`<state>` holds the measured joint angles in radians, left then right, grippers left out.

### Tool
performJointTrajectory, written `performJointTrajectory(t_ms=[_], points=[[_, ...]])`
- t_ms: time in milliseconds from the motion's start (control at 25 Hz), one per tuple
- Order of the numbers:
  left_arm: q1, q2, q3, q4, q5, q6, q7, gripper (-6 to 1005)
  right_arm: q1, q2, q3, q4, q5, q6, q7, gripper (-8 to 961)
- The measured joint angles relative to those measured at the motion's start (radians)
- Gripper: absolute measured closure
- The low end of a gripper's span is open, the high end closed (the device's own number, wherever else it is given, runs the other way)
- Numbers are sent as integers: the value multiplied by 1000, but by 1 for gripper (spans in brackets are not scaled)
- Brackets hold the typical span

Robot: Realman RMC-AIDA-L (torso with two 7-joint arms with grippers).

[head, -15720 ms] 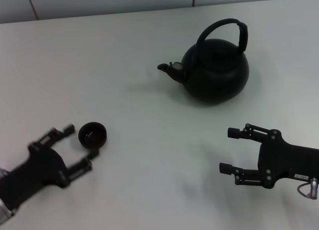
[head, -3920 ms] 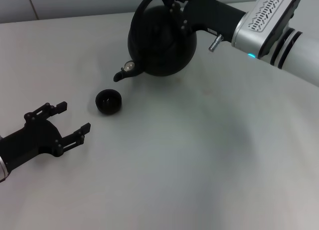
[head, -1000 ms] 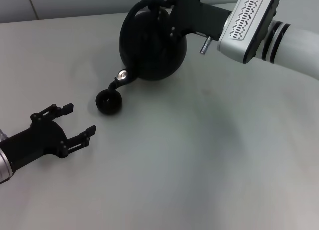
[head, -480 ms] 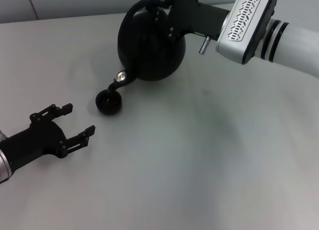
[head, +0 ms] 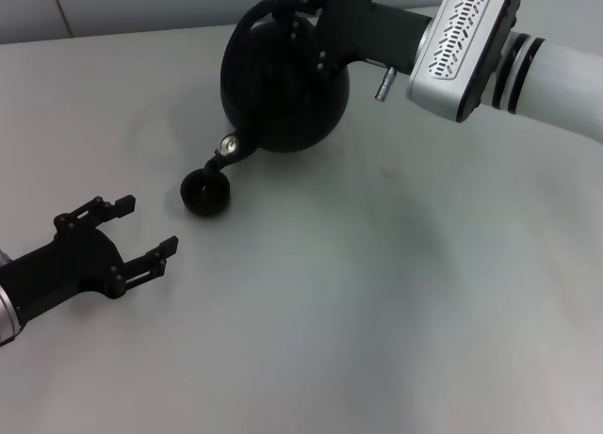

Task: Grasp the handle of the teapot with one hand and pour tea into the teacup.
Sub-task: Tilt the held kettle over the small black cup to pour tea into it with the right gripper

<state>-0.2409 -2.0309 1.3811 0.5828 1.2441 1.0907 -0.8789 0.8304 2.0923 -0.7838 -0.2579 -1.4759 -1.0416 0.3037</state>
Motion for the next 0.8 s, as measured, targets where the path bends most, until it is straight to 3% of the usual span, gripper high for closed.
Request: performJointTrajectory(t_ms=[800], points=[[0, 0, 4, 0, 0, 0, -2, 199, -4, 0, -7, -15, -1, 0, -38, 875]])
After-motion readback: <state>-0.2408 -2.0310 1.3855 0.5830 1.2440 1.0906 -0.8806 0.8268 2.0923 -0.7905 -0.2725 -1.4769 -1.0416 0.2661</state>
